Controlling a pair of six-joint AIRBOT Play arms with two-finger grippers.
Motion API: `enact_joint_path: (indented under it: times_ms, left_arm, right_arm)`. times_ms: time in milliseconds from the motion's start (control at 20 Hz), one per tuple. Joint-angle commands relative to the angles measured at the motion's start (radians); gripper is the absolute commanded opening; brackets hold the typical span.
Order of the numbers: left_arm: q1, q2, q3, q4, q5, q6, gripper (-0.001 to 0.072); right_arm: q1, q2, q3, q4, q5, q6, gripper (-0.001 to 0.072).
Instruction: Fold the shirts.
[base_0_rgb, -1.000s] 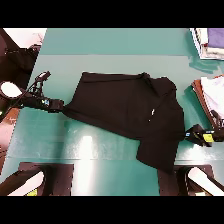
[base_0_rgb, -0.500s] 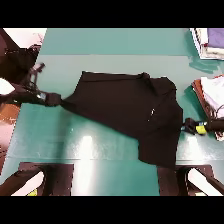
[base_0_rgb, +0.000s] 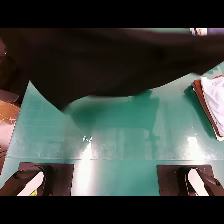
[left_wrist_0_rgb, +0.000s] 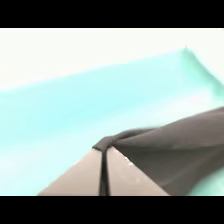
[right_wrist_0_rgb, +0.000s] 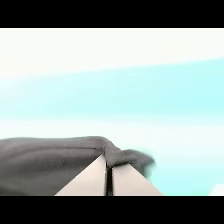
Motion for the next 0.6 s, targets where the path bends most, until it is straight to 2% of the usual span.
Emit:
enact_joint_path:
  times_ms: [0,150,350,450,550]
  left_arm:
    - [0.000,0.006,0.257,-0.010,0.050,-0.053,0.0026]
    - [0.000,0.051,0.296,-0.063,0.103,-0.087,0.0026]
    - [0.000,0.069,0.273,-0.053,0.035,-0.088,0.0026]
    - [0.000,0.061,0.157,-0.047,0.018,-0.105,0.0025]
    - [0.000,0.012,0.018,-0.047,-0.010,-0.106,0.0025]
  right_arm:
    - [-0.077,0.030,0.307,0.006,-0.024,0.009,0.0015]
    - [-0.140,-0.014,0.480,0.006,0.071,0.056,0.0015]
    - [-0.172,-0.135,0.644,0.010,0.250,0.153,0.0013]
    - [-0.171,-0.203,0.650,0.036,0.290,0.161,0.0013]
    - [-0.168,-0.263,0.558,0.100,0.305,0.162,0.0013]
